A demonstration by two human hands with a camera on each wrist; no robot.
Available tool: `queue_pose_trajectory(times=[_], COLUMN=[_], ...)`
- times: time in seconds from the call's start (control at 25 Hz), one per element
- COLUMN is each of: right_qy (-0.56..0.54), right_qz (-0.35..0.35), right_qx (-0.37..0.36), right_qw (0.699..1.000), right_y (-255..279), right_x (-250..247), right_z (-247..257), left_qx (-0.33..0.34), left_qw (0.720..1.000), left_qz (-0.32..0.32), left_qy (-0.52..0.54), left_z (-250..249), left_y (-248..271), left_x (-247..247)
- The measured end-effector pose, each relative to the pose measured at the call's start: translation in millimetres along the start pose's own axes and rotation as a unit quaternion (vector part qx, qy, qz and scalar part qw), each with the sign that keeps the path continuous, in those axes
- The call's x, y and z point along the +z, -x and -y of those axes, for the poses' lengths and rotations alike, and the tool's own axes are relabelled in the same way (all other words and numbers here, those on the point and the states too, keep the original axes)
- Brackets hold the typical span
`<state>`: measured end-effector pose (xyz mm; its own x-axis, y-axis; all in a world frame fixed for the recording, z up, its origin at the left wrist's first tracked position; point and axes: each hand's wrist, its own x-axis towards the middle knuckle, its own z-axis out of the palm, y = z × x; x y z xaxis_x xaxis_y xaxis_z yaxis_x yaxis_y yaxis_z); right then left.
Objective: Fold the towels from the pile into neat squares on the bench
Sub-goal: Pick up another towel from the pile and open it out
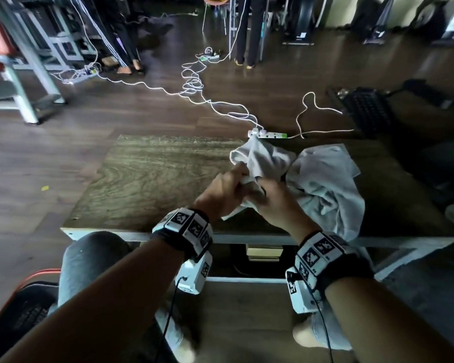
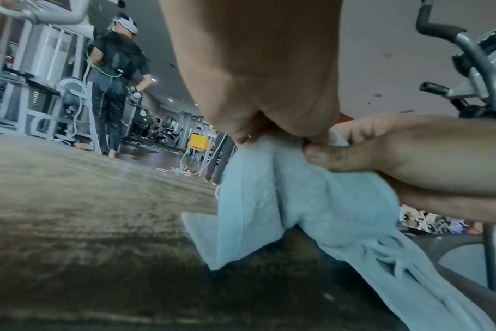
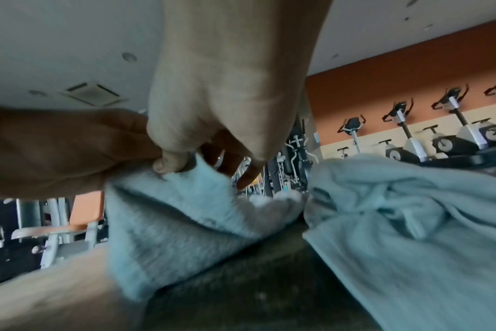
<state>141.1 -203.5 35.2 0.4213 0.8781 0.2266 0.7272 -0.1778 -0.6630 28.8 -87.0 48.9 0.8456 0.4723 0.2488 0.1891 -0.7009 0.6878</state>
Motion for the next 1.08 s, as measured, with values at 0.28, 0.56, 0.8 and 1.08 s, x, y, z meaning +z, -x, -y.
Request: queue_pose_trajectory(times=[0.28, 0.56, 0.8, 1.08], right_qy=[0.011, -0.145, -0.112, -0.124], right_qz=[-0.137, -0.225, 0.074, -0.035], right_qx=[-0.034, -0.023, 0.001, -0.102], right_qw=[0.990, 0.963, 0.991, 0.986], right_y=[-34, -49, -35, -53], right_x=[-54, -69, -71, -42], right_z=[30, 43, 29, 40], left_qx=[-0.072, 0.006, -0.100, -0.048], left_qw=[0.995, 0.989, 0.947, 0.975], left_qz=[-0.051, -0.149, -0.304, -0.010], left_qy=[-0.043, 0.019, 0.006, -0.218], left_z=[9, -26, -13, -29], left_y=[-8, -26, -46, -37], left_x=[-62, -99, -135, -98])
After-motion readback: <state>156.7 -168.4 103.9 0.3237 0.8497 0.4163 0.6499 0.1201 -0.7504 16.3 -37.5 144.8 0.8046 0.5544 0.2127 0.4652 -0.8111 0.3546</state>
